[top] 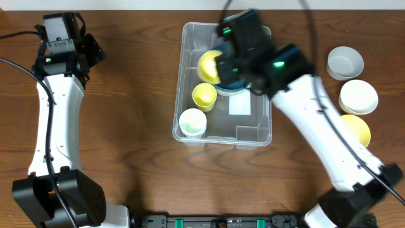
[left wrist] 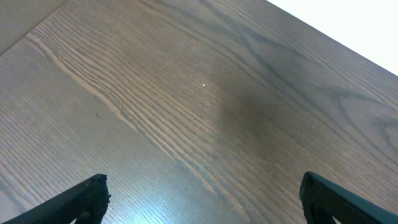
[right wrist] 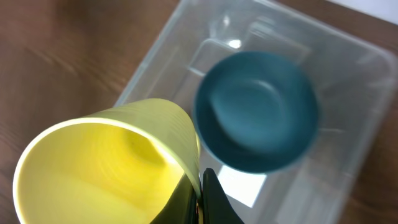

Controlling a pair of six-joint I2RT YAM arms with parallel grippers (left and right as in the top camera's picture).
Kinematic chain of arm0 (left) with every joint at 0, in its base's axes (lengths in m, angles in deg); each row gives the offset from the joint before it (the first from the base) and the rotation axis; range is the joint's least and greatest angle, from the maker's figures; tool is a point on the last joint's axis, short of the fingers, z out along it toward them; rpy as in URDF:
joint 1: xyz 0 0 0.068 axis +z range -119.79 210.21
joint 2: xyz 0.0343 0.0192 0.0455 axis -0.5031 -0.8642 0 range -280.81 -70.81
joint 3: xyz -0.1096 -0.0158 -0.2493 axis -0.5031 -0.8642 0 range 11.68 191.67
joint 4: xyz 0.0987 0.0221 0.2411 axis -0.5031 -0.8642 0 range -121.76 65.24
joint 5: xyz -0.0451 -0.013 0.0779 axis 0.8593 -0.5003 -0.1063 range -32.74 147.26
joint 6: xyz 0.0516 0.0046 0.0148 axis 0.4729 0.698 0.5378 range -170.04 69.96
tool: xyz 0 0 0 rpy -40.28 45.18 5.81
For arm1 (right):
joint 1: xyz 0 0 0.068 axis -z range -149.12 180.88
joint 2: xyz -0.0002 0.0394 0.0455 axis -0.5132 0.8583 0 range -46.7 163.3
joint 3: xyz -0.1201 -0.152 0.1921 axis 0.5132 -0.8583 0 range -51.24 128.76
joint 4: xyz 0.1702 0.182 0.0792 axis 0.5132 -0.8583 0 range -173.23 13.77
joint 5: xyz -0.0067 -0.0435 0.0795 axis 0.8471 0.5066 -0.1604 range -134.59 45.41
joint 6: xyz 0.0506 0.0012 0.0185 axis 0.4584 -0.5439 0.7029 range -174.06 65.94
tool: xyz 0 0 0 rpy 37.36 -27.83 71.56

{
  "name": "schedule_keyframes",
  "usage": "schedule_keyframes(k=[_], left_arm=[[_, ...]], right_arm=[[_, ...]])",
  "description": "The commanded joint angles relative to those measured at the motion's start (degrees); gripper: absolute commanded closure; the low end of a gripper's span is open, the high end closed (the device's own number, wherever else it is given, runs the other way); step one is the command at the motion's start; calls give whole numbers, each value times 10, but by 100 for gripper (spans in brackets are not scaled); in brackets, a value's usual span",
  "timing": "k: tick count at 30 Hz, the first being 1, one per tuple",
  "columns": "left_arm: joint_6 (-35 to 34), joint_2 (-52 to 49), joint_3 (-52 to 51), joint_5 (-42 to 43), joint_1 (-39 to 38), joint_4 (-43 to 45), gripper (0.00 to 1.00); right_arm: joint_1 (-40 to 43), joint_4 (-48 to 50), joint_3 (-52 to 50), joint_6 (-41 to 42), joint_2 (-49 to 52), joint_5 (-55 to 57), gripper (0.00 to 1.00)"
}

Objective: Pack container
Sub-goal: 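Lower the yellow cup into the yellow cup in the container, release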

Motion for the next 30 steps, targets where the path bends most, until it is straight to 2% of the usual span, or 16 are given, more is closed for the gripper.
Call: schedule_keyframes(k=[1, 11, 30], left_arm=[[1, 8, 7, -7, 2, -2, 2], [1, 8, 7, -7, 2, -2, 2], [1, 8, 7, -7, 2, -2, 2]], right_arm=[[-25, 7, 0, -8, 34, 34, 99], [-26, -21, 0, 9, 98, 38, 99], [-19, -39, -4, 9, 112, 39, 99]])
